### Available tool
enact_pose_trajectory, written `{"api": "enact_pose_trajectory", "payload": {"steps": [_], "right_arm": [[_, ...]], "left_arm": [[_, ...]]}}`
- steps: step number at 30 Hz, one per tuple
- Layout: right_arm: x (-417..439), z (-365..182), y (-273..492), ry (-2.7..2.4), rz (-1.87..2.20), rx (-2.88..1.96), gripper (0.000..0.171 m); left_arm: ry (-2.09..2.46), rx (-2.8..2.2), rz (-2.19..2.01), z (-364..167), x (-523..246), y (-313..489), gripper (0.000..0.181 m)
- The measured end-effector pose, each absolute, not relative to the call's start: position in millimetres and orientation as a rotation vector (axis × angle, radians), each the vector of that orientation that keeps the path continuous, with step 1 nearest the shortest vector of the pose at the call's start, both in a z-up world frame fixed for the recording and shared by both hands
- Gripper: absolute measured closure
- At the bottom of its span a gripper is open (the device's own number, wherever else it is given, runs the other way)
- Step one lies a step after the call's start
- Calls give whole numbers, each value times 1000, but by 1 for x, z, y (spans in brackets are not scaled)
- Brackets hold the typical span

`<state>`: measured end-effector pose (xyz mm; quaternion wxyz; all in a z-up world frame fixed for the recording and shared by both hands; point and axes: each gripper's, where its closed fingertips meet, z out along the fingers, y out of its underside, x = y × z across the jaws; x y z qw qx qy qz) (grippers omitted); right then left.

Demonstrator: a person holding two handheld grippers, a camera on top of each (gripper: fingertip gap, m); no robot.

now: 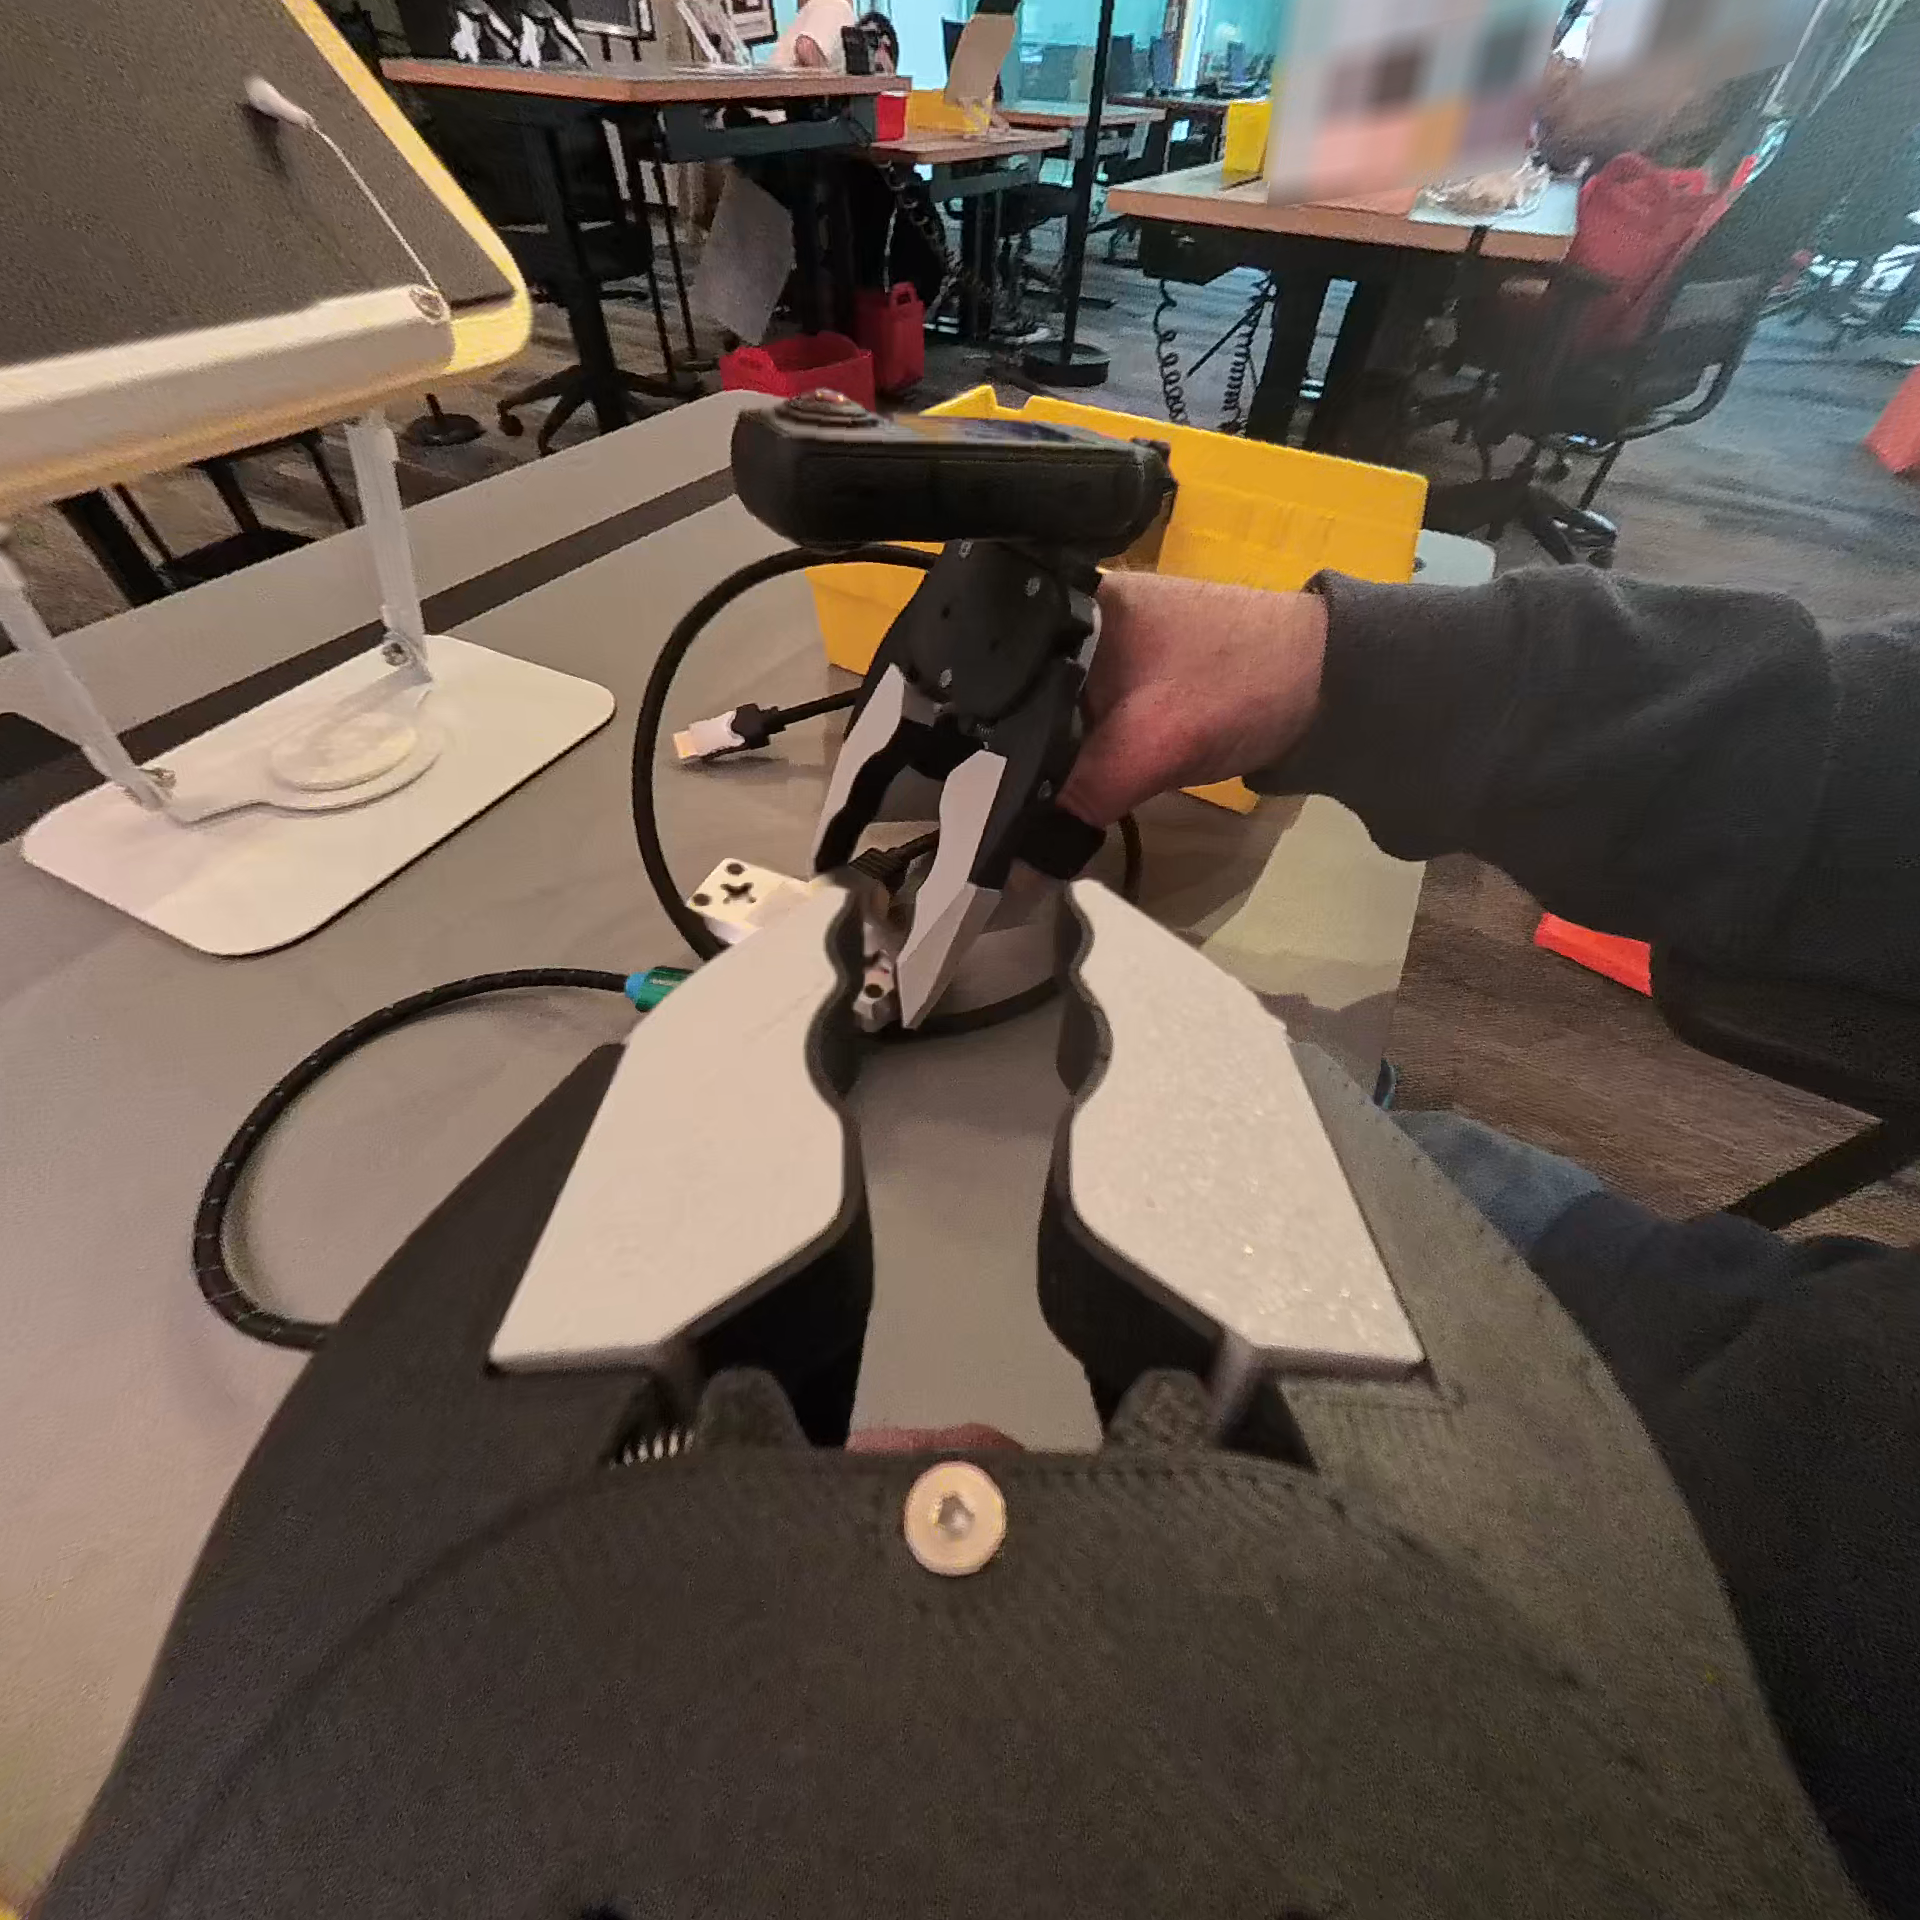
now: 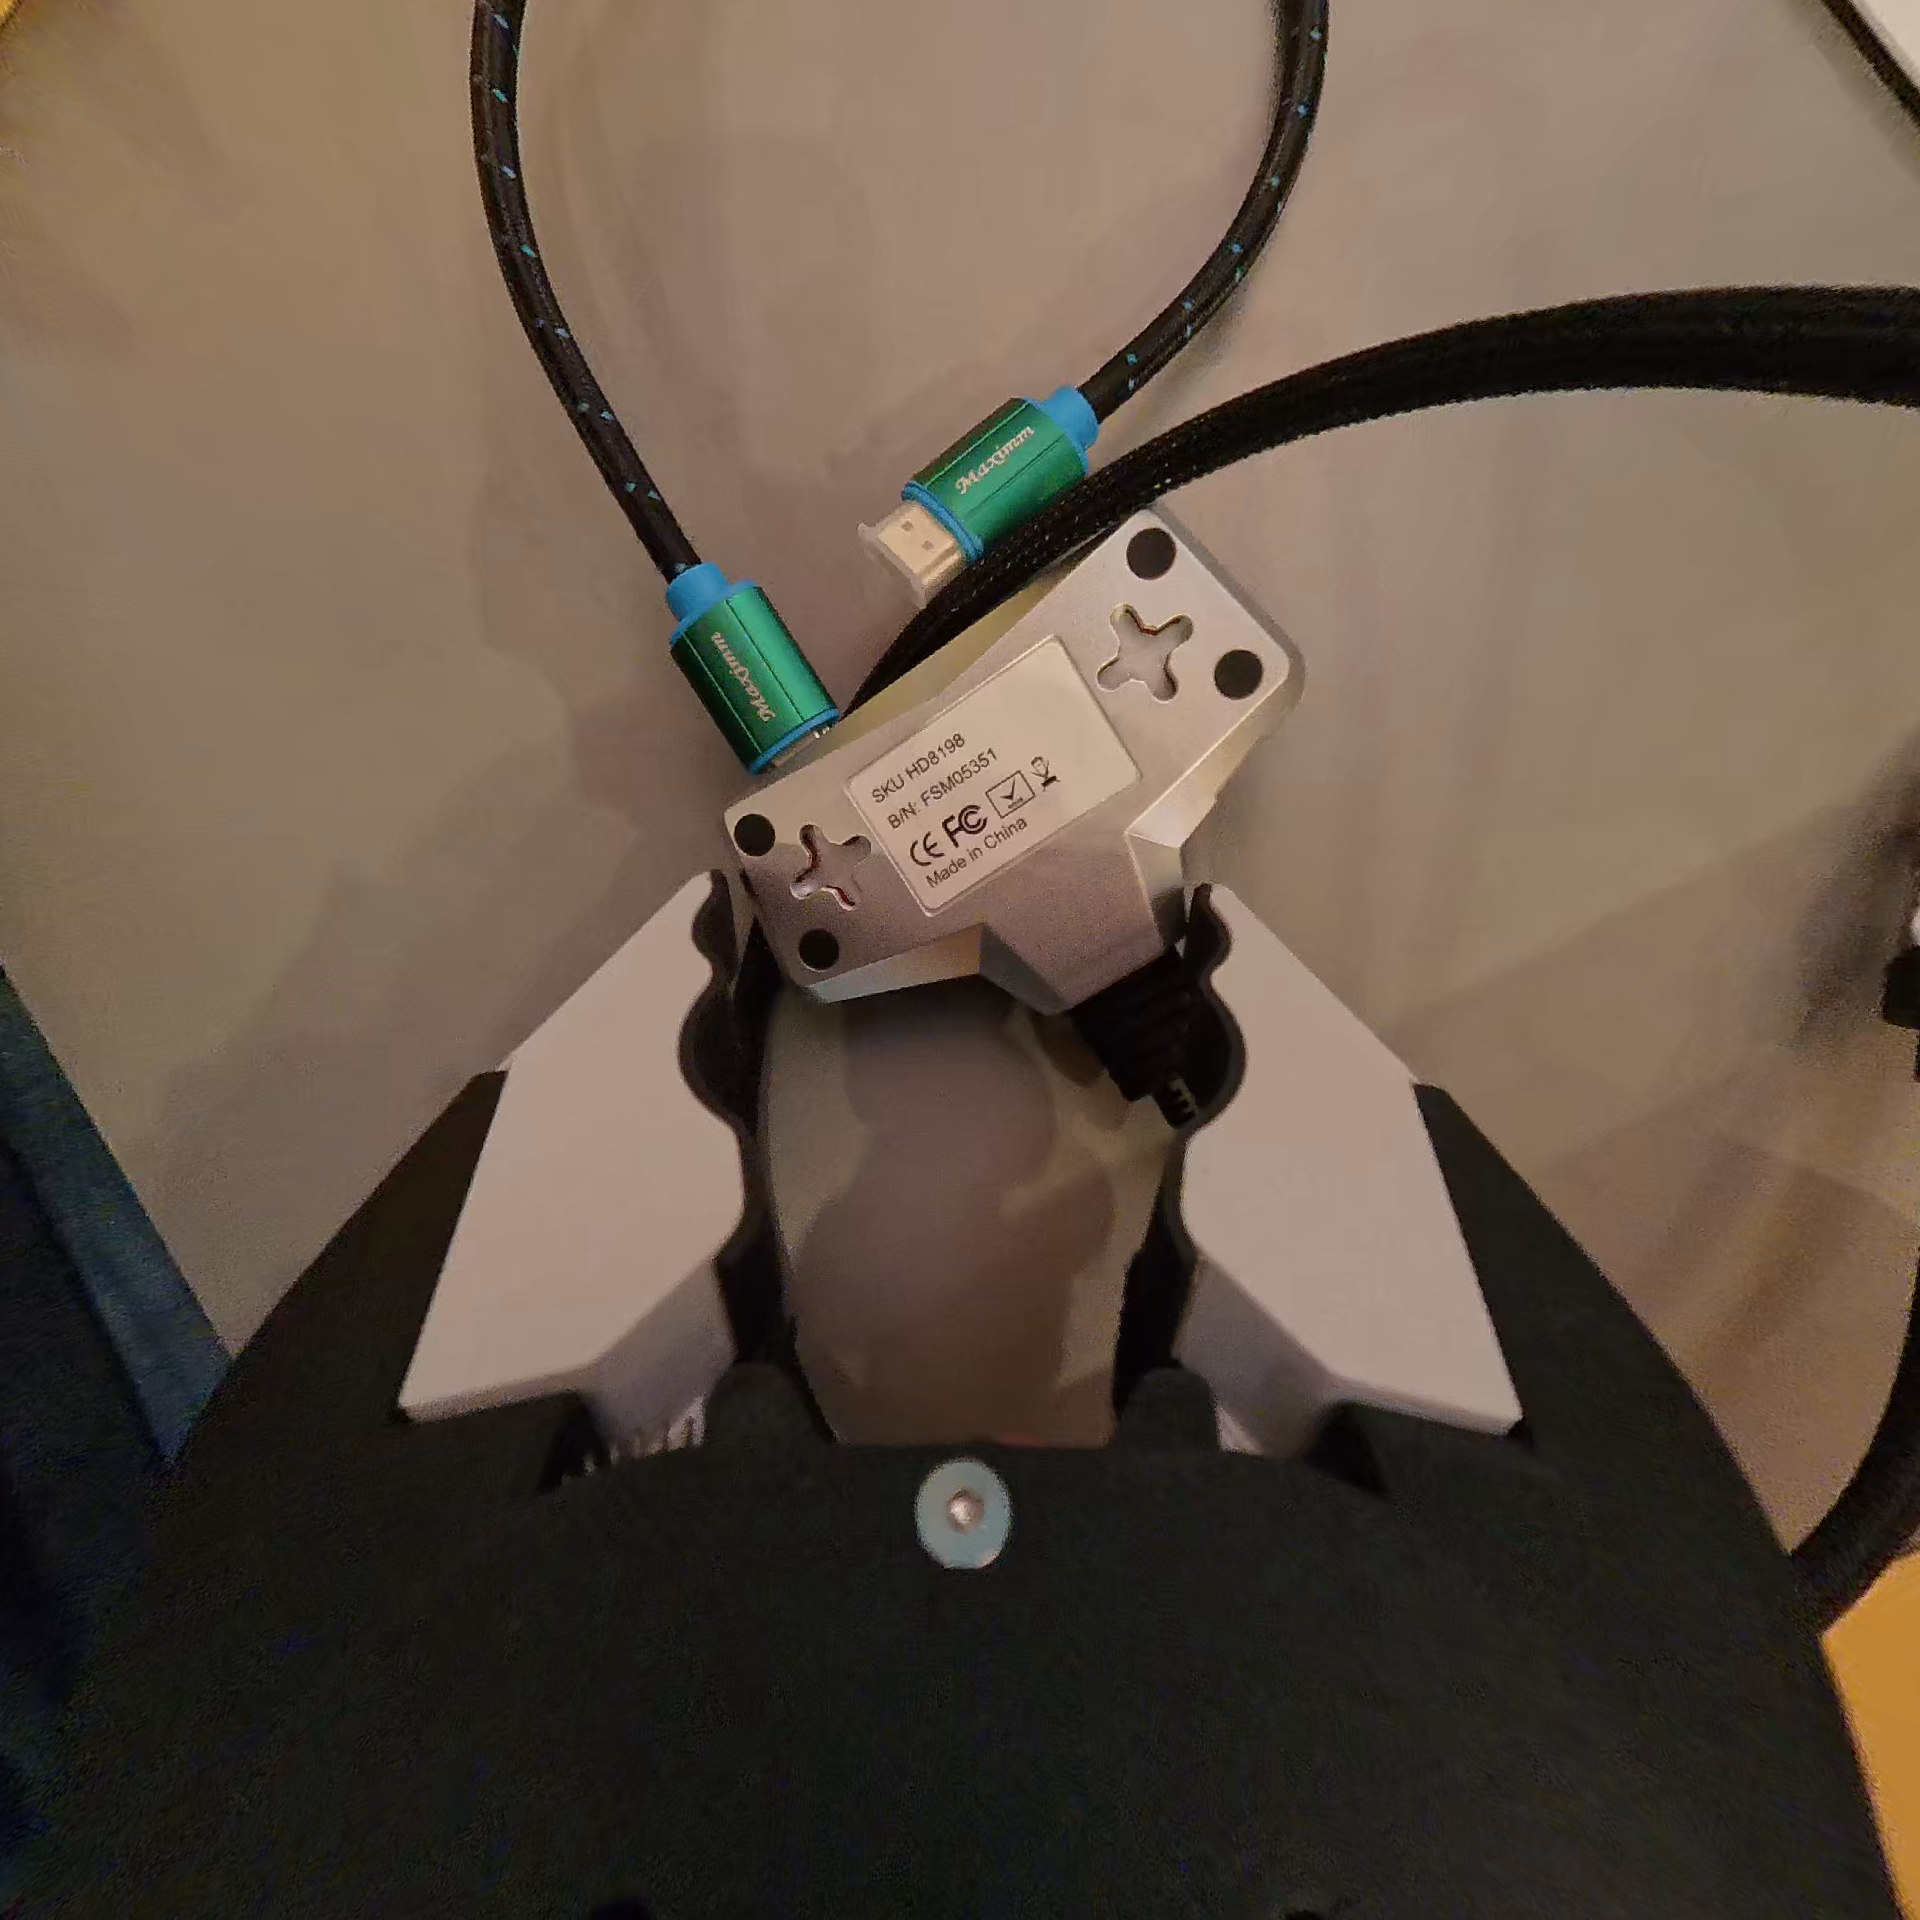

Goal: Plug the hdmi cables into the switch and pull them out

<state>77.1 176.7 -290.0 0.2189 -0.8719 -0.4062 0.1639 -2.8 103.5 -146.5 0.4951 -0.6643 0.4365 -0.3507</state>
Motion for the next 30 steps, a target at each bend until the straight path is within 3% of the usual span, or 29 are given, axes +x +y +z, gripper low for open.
{"api": "enact_pose_trajectory", "payload": {"steps": [7, 12, 15, 20, 25, 30], "right_arm": [[77, -284, 179, -1104, 438, -2400, 79], [73, -279, 178, -1112, 447, -2378, 79], [72, -279, 178, -1119, 441, -2378, 80], [68, -278, 176, -1137, 441, -2367, 83], [67, -277, 175, -1140, 444, -2364, 83], [67, -277, 176, -1138, 450, -2362, 84]], "left_arm": [[1019, -1650, -641, -121, -56, 119, 144], [985, -1783, -265, -111, -153, 146, 145], [876, -1947, 30, -120, -233, 168, 146], [689, -2247, 128, -172, -316, 182, 141], [680, -2364, 132, -213, -327, 192, 149], [677, -2304, 121, -201, -322, 196, 163]]}}
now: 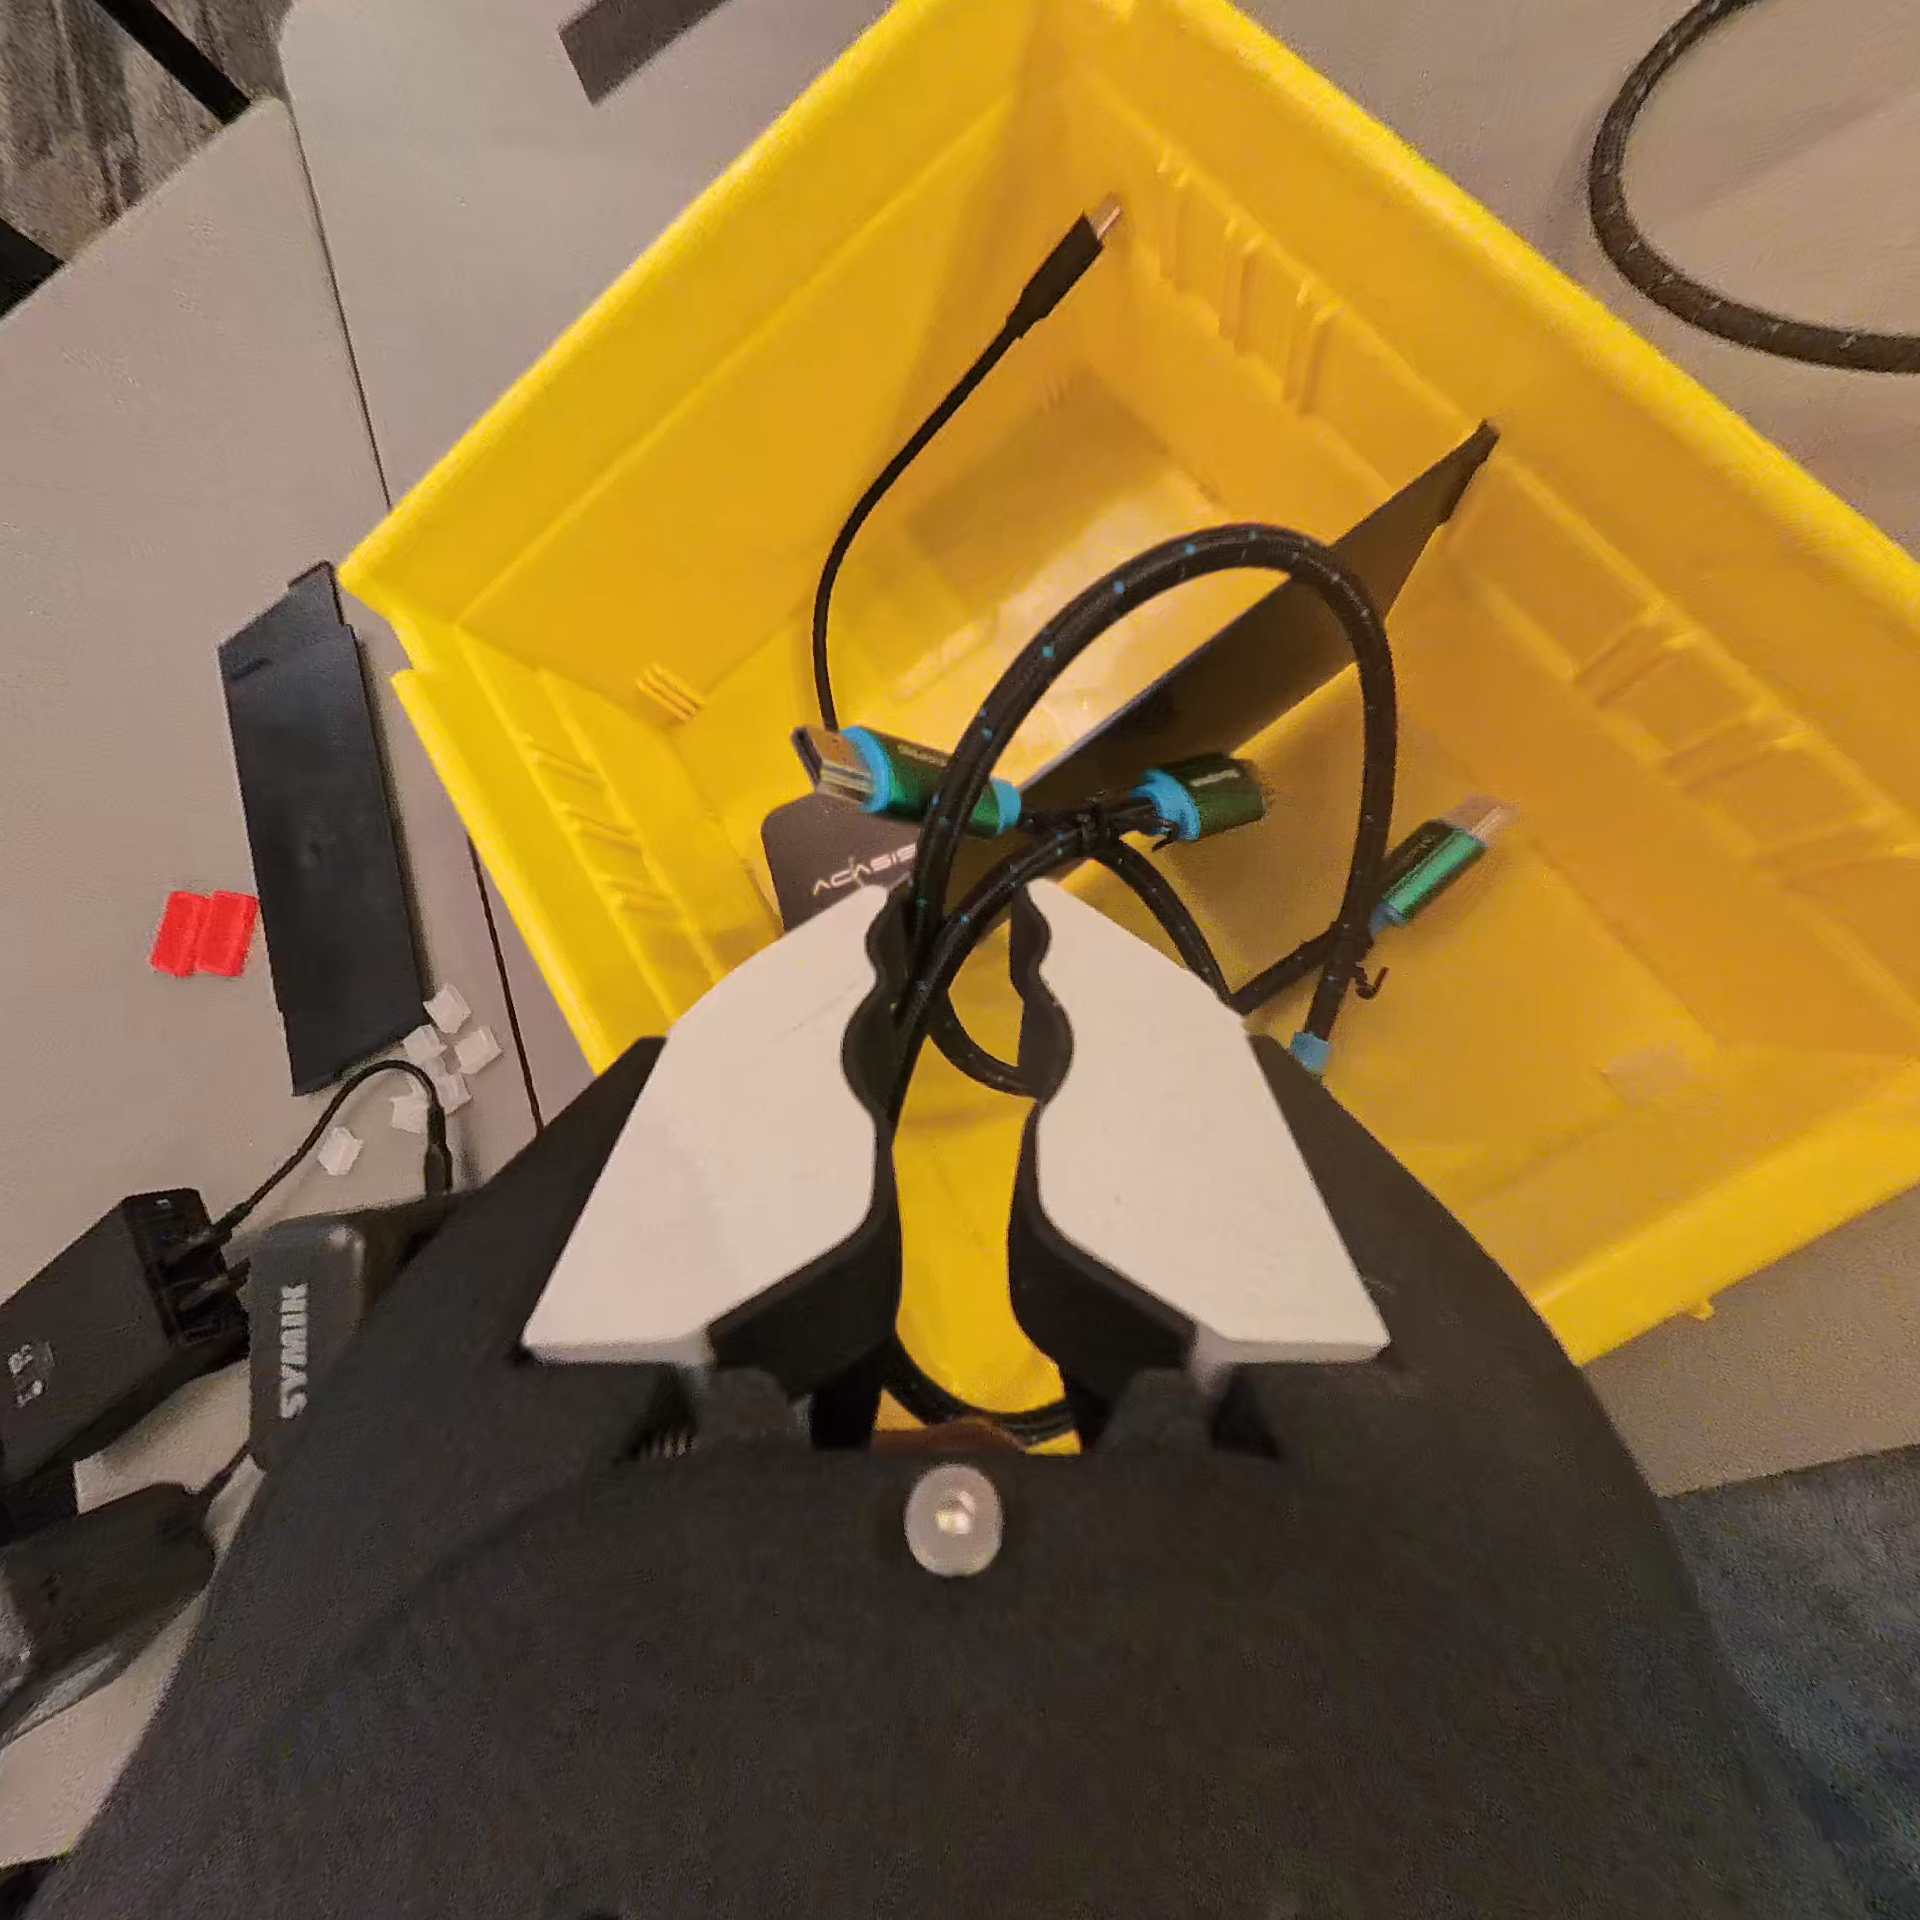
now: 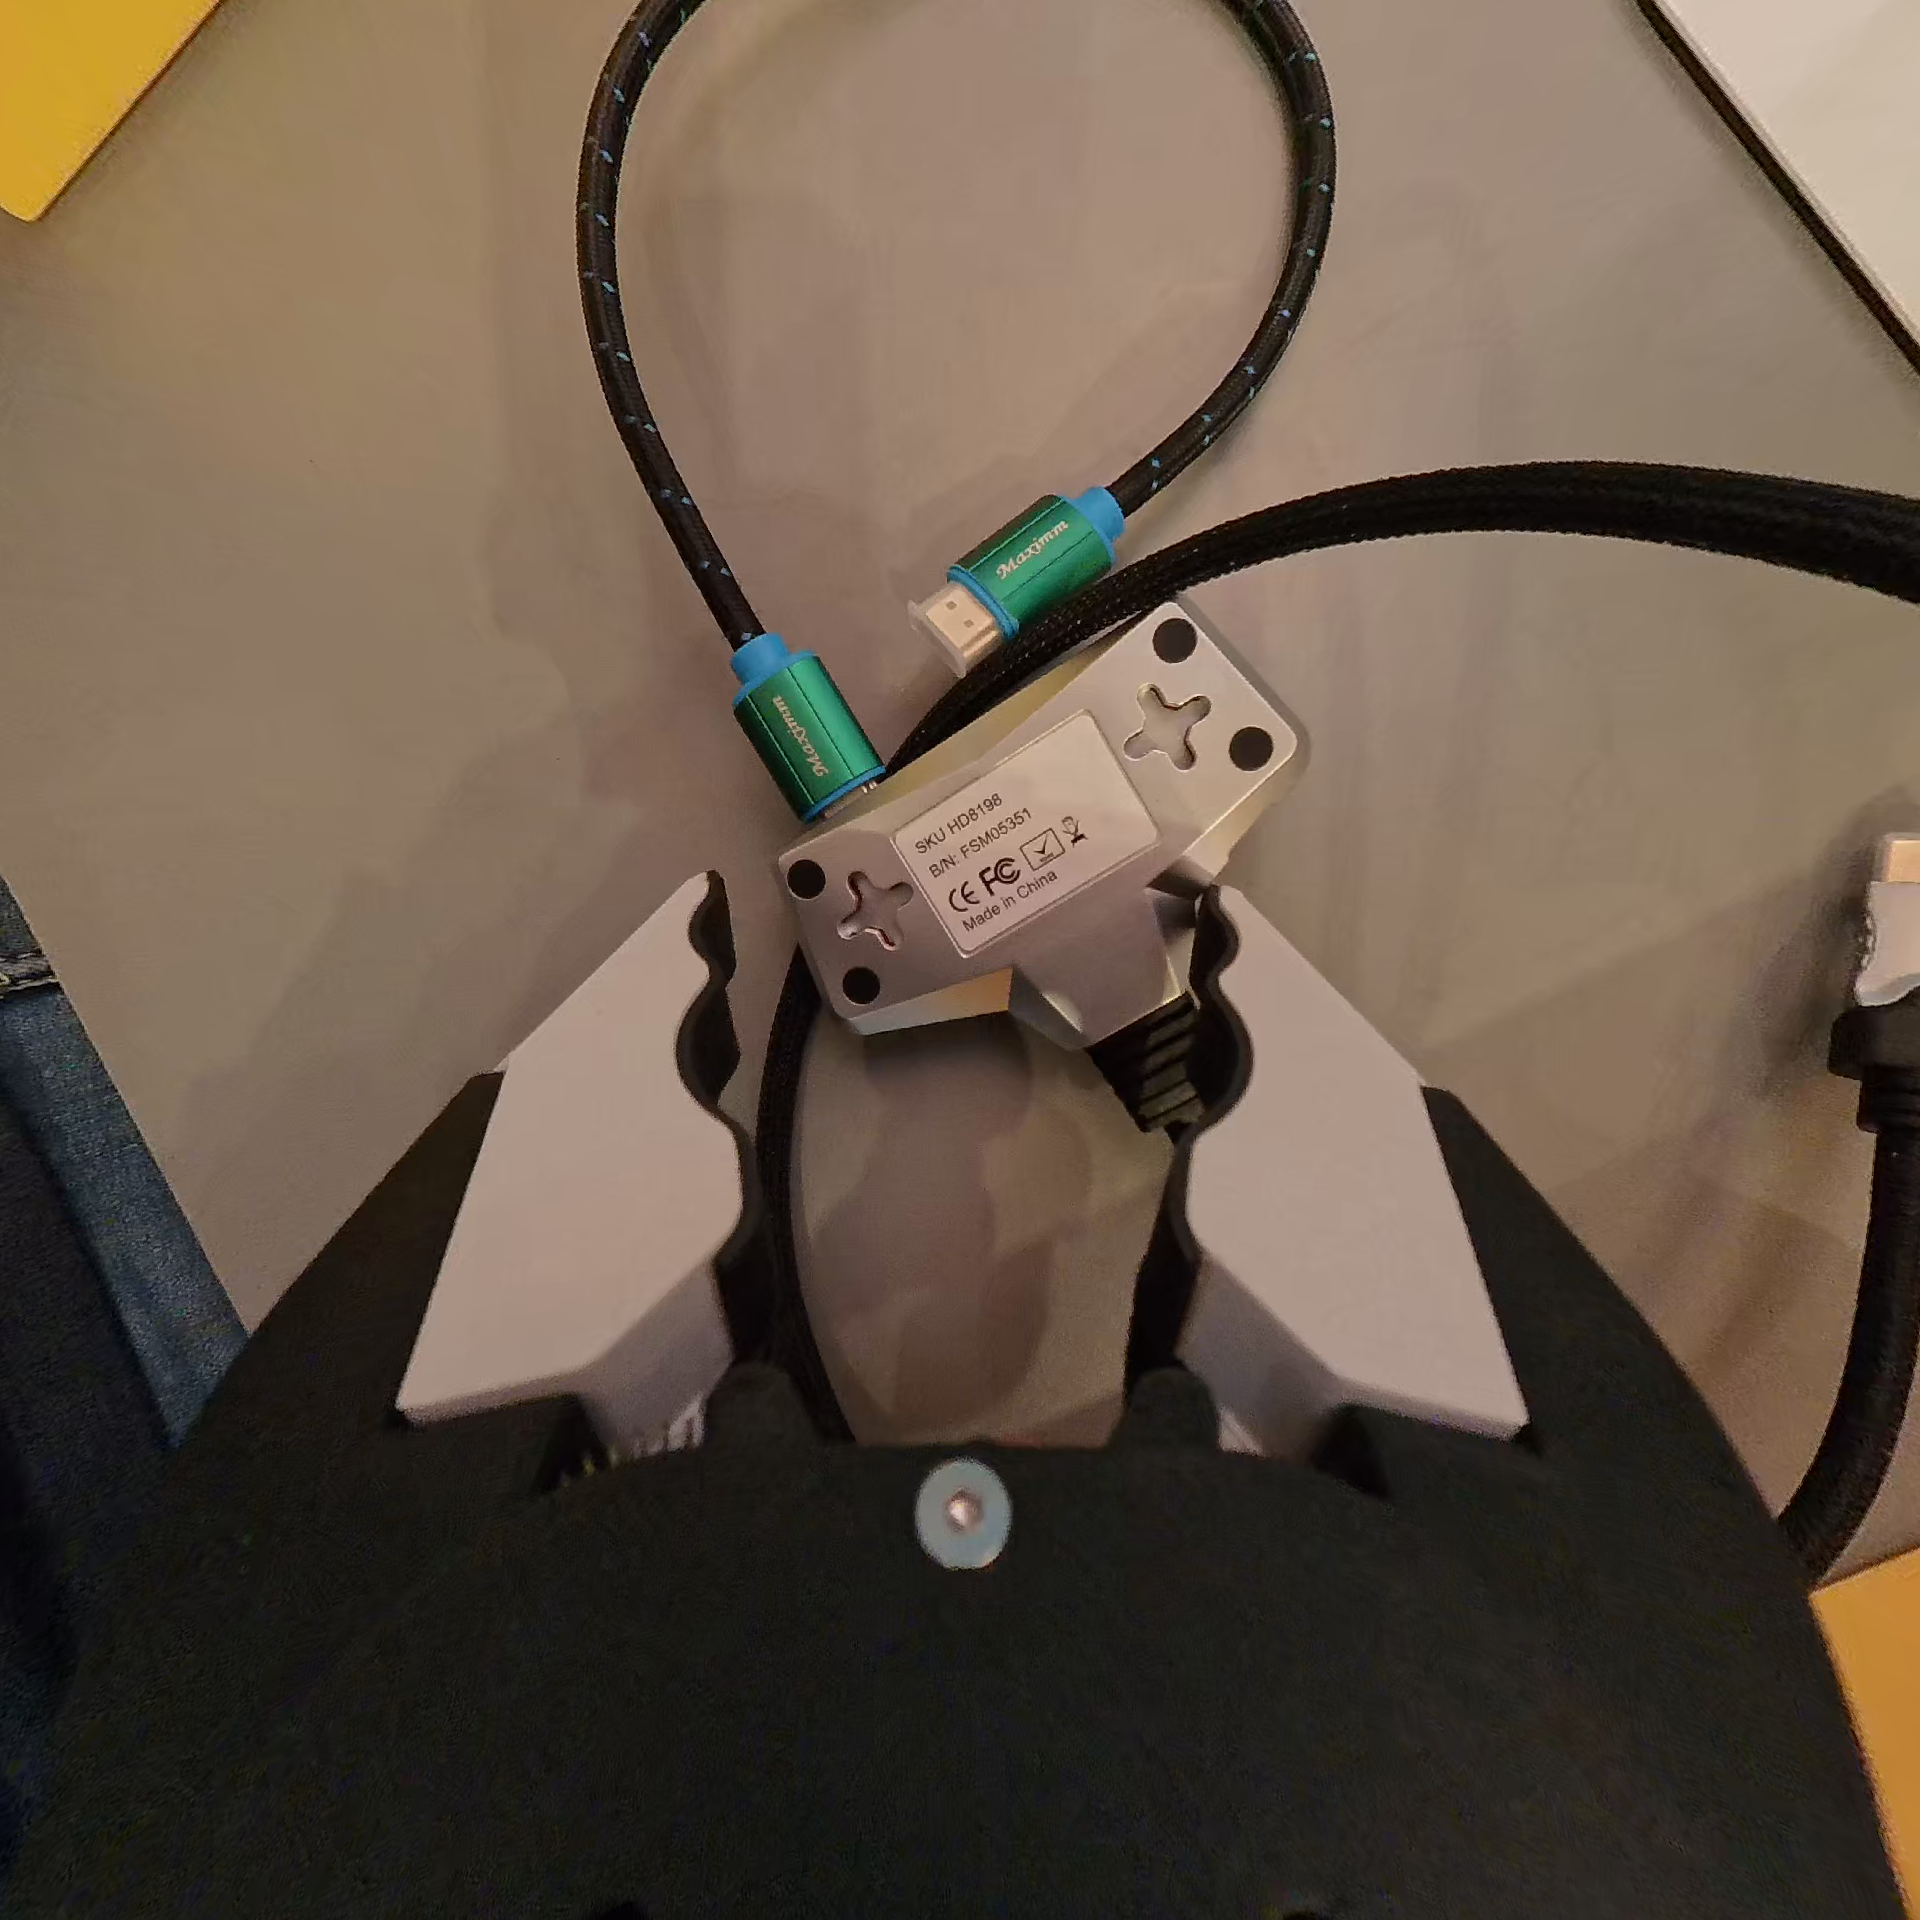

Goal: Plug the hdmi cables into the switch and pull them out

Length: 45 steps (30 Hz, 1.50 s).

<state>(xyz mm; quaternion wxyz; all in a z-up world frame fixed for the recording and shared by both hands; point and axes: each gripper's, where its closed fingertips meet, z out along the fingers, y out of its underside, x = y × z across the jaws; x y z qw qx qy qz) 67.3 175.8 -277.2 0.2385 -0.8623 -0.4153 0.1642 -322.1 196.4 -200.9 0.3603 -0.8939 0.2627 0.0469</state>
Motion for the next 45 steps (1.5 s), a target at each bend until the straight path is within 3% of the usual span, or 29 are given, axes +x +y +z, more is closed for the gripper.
{"api": "enact_pose_trajectory", "payload": {"steps": [23, 28, 31, 35, 38, 45], "right_arm": [[68, -277, 174, -1136, 489, -2357, 87], [68, -277, 174, -1138, 490, -2357, 88], [68, -277, 175, -1137, 492, -2357, 88], [67, -277, 175, -1141, 489, -2359, 88], [67, -277, 175, -1144, 487, -2359, 88], [67, -277, 175, -1144, 484, -2362, 89]], "left_arm": [[707, -2196, -88, -161, -312, 182, 167], [674, -2285, 18, -176, -330, 180, 148], [684, -2323, 81, -180, -339, 171, 146], [717, -2412, 178, -195, -351, 157, 149], [750, -2433, 211, -205, -350, 150, 173], [774, -2348, 168, -182, -343, 148, 175]]}}
